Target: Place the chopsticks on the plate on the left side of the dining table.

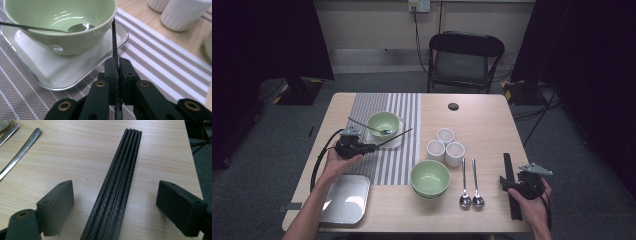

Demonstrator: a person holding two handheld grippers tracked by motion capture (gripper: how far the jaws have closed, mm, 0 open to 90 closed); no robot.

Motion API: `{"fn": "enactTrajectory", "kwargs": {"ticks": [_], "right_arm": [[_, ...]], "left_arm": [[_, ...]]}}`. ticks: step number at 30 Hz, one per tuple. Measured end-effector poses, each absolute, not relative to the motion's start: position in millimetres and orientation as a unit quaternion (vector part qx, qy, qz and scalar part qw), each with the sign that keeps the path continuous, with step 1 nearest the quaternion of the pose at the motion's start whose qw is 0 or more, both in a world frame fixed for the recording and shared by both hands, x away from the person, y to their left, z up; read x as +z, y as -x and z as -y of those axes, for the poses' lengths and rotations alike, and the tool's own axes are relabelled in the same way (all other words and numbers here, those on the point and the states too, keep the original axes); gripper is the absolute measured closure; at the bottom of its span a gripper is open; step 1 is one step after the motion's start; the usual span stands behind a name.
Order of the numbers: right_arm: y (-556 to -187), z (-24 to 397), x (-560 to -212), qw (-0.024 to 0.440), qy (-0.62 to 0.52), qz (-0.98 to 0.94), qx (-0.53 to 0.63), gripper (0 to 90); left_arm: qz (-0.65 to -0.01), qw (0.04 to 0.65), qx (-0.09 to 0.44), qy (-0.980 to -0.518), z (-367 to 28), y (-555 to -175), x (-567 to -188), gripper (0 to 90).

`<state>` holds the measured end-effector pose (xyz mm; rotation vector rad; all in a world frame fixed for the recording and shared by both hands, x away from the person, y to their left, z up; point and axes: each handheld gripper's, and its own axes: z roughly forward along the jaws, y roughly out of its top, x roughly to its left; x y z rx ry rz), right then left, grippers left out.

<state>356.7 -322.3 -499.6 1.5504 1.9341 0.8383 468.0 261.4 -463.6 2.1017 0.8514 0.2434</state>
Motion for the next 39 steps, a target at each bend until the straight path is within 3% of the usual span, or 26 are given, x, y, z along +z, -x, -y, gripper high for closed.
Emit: {"fn": "enactTrajectory", "kwargs": {"ticks": [29, 34, 39], "right_arm": [[-357.0, 321.9, -499.6, 0.261, -0.574, -0.713, 0.308, 14.1], [-357.1, 321.6, -499.6, 0.261, -0.575, -0.712, 0.308, 14.1], [-357.1, 321.5, -499.6, 0.261, -0.575, -0.711, 0.308, 14.1]], "left_arm": [[-0.362, 0.395, 0.103, -0.838, -259.0, -480.8, -480.1, 81.5], [-0.364, 0.395, 0.107, -0.837, -257.6, -480.9, -479.3, 75.9], [-0.377, 0.410, 0.108, -0.824, -259.9, -480.7, -474.7, 61.7]]}}
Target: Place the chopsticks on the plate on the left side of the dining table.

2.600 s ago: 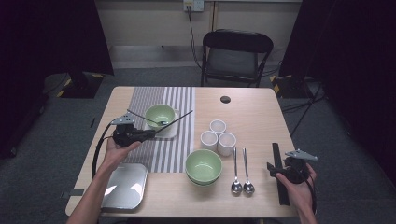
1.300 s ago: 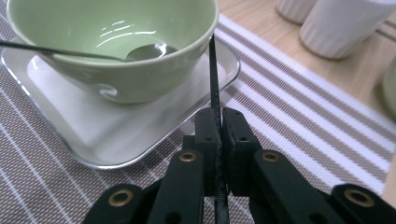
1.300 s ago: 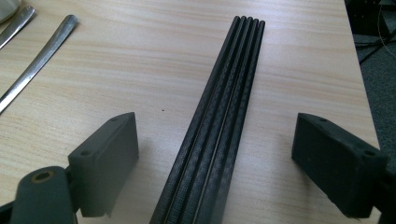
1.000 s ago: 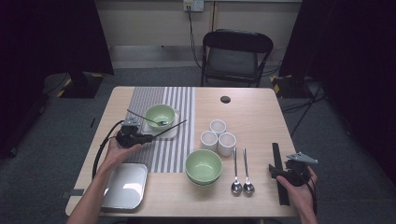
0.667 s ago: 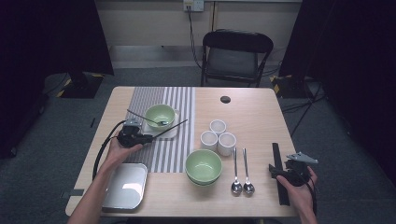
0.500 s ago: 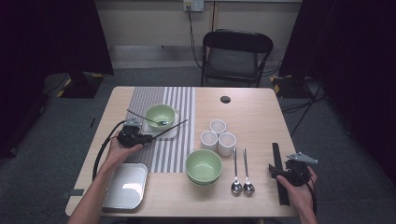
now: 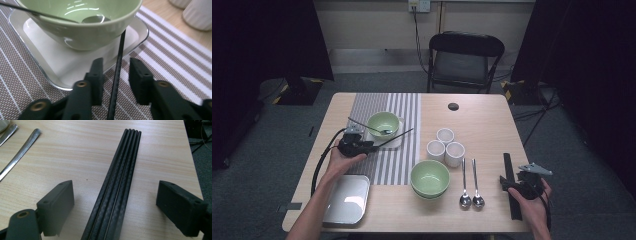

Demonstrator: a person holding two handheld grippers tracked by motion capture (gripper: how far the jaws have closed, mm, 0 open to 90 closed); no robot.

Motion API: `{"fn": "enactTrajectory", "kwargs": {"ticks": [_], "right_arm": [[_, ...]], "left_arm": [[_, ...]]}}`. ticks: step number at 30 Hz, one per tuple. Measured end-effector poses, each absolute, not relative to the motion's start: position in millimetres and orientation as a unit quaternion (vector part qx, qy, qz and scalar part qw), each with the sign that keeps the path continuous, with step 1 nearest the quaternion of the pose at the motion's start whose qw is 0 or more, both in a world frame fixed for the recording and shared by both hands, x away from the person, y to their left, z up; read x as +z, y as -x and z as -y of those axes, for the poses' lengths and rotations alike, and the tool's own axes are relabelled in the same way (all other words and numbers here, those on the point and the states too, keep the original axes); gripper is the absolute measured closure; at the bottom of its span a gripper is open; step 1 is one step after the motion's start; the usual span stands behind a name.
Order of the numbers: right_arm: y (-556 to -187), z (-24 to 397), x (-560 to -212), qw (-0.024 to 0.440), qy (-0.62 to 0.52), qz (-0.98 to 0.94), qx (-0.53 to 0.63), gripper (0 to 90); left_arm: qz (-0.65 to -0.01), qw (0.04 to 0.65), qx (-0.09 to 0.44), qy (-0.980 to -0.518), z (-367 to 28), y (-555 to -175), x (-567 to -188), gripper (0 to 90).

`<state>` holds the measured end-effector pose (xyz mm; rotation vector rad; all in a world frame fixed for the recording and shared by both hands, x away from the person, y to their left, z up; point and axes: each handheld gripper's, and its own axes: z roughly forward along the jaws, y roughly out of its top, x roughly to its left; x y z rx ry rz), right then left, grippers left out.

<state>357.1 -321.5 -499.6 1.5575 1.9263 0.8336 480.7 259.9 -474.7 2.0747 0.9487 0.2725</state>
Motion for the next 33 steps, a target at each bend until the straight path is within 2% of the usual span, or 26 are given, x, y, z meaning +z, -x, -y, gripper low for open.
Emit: {"fn": "enactTrajectory", "kwargs": {"ticks": [1, 5, 7, 11, 16, 20, 23, 25, 30, 33], "right_arm": [[-357.1, 321.5, -499.6, 0.261, -0.575, -0.712, 0.308, 14.1], [-357.1, 321.5, -499.6, 0.261, -0.575, -0.712, 0.308, 14.1], [-357.3, 321.5, -499.6, 0.260, -0.575, -0.712, 0.309, 14.1], [-357.5, 321.7, -499.7, 0.259, -0.573, -0.714, 0.309, 14.0], [-357.6, 322.0, -499.6, 0.257, -0.569, -0.716, 0.311, 14.0], [-357.7, 321.6, -499.4, 0.258, -0.570, -0.716, 0.309, 14.4], [-358.7, 321.8, -498.1, 0.253, -0.571, -0.719, 0.306, 15.0], [-359.1, 322.2, -496.1, 0.247, -0.571, -0.721, 0.304, 18.6], [-355.1, 322.0, -484.9, 0.269, -0.561, -0.715, 0.319, 23.1], [-352.3, 320.9, -481.9, 0.257, -0.560, -0.715, 0.331, 30.8]], "left_arm": [[-0.381, 0.410, 0.109, -0.821, -260.4, -480.6, -473.8, 56.4], [-0.392, 0.407, 0.108, -0.818, -262.1, -480.0, -470.4, 44.3], [-0.392, 0.416, 0.099, -0.815, -262.5, -478.7, -468.4, 34.6], [-0.394, 0.417, 0.098, -0.813, -261.9, -476.5, -465.4, 24.5], [-0.396, 0.445, 0.067, -0.800, -263.5, -469.6, -458.5, 20.7], [-0.387, 0.468, 0.080, -0.790, -261.3, -456.8, -453.7, 20.5], [-0.376, 0.457, 0.083, -0.801, -261.0, -452.0, -451.7, 19.0], [-0.373, 0.456, 0.079, -0.804, -261.5, -448.5, -448.9, 20.1], [-0.369, 0.452, 0.098, -0.806, -260.1, -442.7, -442.0, 22.3], [-0.363, 0.441, 0.094, -0.815, -256.4, -441.2, -442.7, 22.2]]}}
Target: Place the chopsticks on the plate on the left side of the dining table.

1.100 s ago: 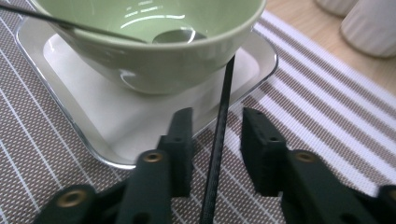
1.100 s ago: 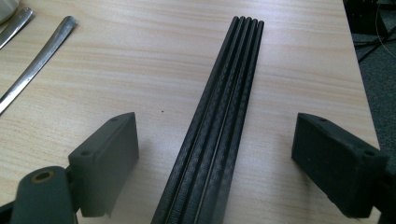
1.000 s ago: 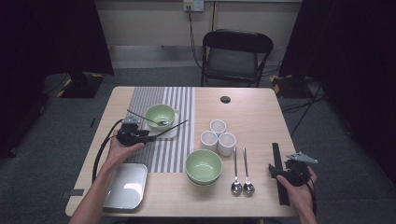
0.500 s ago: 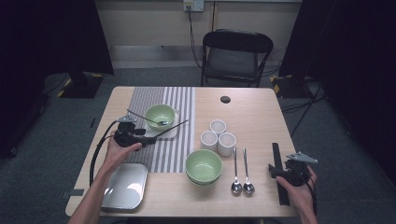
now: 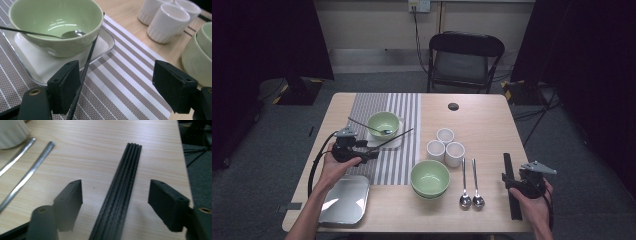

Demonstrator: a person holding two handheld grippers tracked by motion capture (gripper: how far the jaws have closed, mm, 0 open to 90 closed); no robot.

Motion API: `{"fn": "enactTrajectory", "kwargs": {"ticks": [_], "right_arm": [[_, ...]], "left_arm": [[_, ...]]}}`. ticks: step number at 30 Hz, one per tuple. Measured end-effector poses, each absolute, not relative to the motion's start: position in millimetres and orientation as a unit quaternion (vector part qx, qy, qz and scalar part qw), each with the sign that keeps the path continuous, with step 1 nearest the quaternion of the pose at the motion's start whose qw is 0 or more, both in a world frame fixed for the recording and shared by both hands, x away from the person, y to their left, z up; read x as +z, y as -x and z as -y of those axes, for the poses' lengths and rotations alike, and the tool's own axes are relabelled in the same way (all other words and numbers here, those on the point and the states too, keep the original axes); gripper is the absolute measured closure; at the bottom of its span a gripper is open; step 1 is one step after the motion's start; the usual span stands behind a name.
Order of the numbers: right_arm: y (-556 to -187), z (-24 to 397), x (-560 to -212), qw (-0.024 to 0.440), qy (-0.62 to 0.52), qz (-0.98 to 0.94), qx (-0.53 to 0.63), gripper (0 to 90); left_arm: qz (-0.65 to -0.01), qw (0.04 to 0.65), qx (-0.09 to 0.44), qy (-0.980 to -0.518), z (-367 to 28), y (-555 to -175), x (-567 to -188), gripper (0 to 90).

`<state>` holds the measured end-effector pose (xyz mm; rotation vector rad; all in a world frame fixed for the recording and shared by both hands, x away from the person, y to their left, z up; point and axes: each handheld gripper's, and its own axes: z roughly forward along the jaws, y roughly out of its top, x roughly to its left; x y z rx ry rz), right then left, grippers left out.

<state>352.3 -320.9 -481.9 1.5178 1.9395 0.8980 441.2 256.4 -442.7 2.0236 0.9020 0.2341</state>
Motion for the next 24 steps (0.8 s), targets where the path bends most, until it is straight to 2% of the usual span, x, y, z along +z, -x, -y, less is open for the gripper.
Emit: {"fn": "enactTrajectory", "kwargs": {"ticks": [10, 14, 24], "right_arm": [[-350.3, 318.8, -482.8, 0.236, -0.558, -0.718, 0.343, 61.7], [-350.6, 316.3, -483.7, 0.230, -0.553, -0.725, 0.340, 67.2], [-351.1, 312.7, -486.6, 0.228, -0.544, -0.738, 0.327, 71.1]], "left_arm": [[-0.362, 0.437, 0.103, -0.817, -252.6, -438.7, -441.5, 18.4], [-0.365, 0.439, 0.109, -0.814, -255.4, -439.5, -440.3, 17.1], [-0.362, 0.438, 0.111, -0.815, -254.8, -438.7, -440.3, 16.6]]}}
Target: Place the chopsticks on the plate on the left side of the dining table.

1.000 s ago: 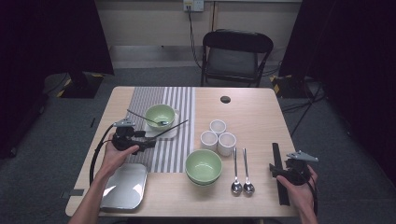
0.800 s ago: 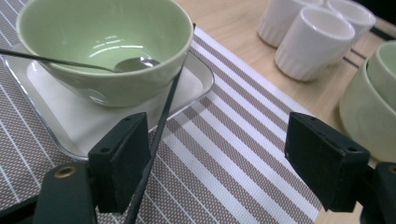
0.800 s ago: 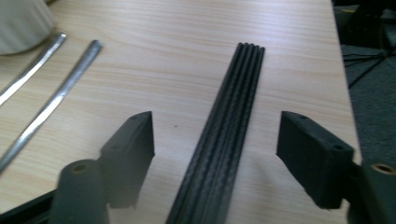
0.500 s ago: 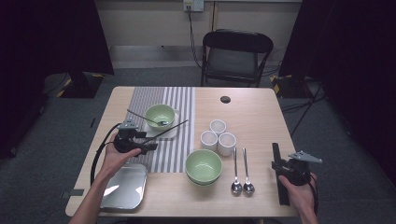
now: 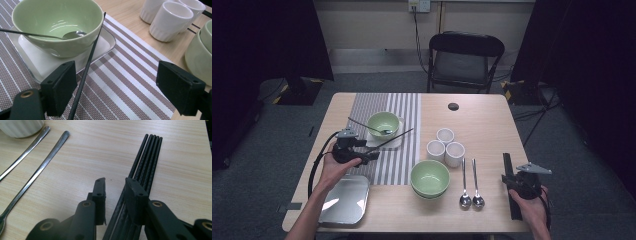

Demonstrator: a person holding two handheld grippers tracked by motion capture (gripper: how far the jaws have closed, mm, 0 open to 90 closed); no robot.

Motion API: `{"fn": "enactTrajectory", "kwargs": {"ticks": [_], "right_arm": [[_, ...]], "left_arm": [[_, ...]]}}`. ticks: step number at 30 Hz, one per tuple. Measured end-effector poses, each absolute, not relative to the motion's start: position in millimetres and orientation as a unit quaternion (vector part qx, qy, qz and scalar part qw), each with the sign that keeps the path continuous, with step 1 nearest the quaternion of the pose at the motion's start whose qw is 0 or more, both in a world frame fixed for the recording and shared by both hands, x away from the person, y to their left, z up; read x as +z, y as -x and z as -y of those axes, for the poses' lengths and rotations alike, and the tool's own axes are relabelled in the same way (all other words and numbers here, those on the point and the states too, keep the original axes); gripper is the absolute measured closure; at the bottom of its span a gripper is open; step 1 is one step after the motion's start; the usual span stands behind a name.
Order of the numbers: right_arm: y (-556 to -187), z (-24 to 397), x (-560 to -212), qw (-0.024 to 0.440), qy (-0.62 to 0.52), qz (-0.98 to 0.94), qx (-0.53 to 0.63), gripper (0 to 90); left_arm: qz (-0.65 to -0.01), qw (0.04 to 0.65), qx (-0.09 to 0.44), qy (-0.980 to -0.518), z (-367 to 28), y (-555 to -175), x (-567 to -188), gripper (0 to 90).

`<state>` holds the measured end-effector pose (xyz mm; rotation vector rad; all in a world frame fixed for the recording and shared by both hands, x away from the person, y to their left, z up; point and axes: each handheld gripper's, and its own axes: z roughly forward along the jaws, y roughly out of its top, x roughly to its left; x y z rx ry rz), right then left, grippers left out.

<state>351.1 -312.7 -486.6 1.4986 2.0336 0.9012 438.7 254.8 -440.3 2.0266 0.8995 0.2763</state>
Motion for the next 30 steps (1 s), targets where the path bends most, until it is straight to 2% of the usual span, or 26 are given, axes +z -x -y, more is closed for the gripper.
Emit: {"fn": "enactTrajectory", "kwargs": {"ticks": [17, 26, 30], "right_arm": [[-349.5, 307.8, -484.5, 0.214, -0.536, -0.748, 0.329, 78.5], [-349.9, 309.2, -481.4, 0.225, -0.538, -0.740, 0.334, 77.4], [-350.3, 311.3, -483.4, 0.216, -0.541, -0.744, 0.327, 77.3]], "left_arm": [[-0.366, 0.429, 0.125, -0.816, -256.1, -438.3, -439.6, 16.2], [-0.362, 0.422, 0.125, -0.821, -254.1, -438.8, -441.6, 16.4], [-0.359, 0.423, 0.124, -0.823, -254.1, -439.2, -441.7, 16.2]]}}
